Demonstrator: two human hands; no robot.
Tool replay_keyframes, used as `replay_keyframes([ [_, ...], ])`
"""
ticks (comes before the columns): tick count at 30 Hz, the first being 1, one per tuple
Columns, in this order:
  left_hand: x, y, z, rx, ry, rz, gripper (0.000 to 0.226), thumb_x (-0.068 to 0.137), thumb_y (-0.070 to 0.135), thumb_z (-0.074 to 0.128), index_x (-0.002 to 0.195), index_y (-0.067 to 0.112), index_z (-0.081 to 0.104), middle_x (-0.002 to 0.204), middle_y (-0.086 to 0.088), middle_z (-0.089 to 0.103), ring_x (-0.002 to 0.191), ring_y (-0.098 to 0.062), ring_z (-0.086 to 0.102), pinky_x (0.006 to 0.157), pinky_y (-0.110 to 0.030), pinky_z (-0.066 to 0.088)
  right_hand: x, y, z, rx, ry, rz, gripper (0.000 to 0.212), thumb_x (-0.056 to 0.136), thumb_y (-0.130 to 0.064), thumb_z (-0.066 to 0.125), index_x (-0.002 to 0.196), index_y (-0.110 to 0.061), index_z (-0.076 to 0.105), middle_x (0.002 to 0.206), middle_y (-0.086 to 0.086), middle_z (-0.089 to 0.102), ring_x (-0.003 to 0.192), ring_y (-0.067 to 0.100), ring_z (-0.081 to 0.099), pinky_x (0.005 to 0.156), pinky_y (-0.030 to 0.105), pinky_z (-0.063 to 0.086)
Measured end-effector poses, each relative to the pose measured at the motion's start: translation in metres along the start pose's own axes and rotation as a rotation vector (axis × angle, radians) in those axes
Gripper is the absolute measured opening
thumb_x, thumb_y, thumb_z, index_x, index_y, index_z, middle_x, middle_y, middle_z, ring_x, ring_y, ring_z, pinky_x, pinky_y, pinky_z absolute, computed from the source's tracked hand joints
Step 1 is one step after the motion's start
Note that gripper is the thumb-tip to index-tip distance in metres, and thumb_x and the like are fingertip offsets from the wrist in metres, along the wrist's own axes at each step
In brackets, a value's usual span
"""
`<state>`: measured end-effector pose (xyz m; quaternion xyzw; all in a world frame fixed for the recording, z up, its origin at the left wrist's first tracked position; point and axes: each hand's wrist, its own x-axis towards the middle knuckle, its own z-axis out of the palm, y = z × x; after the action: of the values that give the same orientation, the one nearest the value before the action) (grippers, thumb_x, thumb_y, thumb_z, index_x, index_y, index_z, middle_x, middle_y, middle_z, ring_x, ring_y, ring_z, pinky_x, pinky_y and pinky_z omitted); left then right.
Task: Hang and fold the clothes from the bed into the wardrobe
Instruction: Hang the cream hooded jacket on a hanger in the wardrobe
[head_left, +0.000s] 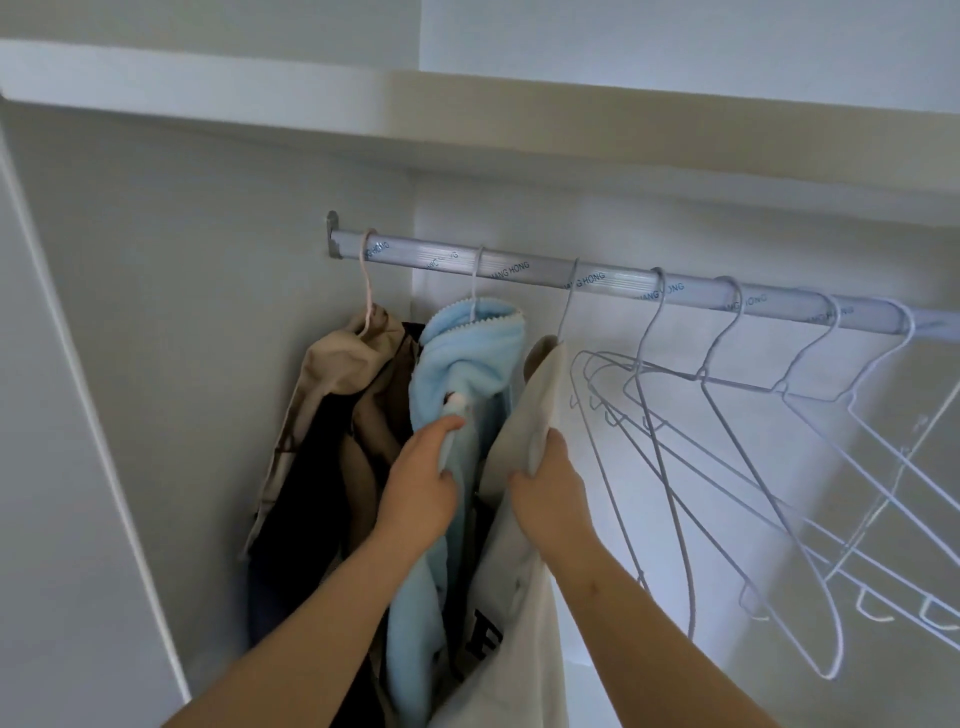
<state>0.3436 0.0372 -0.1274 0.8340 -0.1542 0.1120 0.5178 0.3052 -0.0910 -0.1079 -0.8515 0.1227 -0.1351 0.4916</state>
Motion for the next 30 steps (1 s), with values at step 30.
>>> replay_keyframes([
  [30, -0.028, 0.003, -0.024, -0.256, 0.041, -0.242, 0.055, 0.088, -0.011, 0.041, 0.107, 0.038, 0.057, 0.108, 0.005, 0.057, 0.086, -0.002, 0.055, 0.063, -0.005, 0.045, -0.020, -0.002, 0.022, 0.326, -0.165, -0.002, 0.050, 0.087, 0.003, 0.044, 0.131, -0.021, 0.041, 0.111, 0.009, 0.059, 0.097, 0.023, 0.060, 0.082, 0.034, 0.053],
])
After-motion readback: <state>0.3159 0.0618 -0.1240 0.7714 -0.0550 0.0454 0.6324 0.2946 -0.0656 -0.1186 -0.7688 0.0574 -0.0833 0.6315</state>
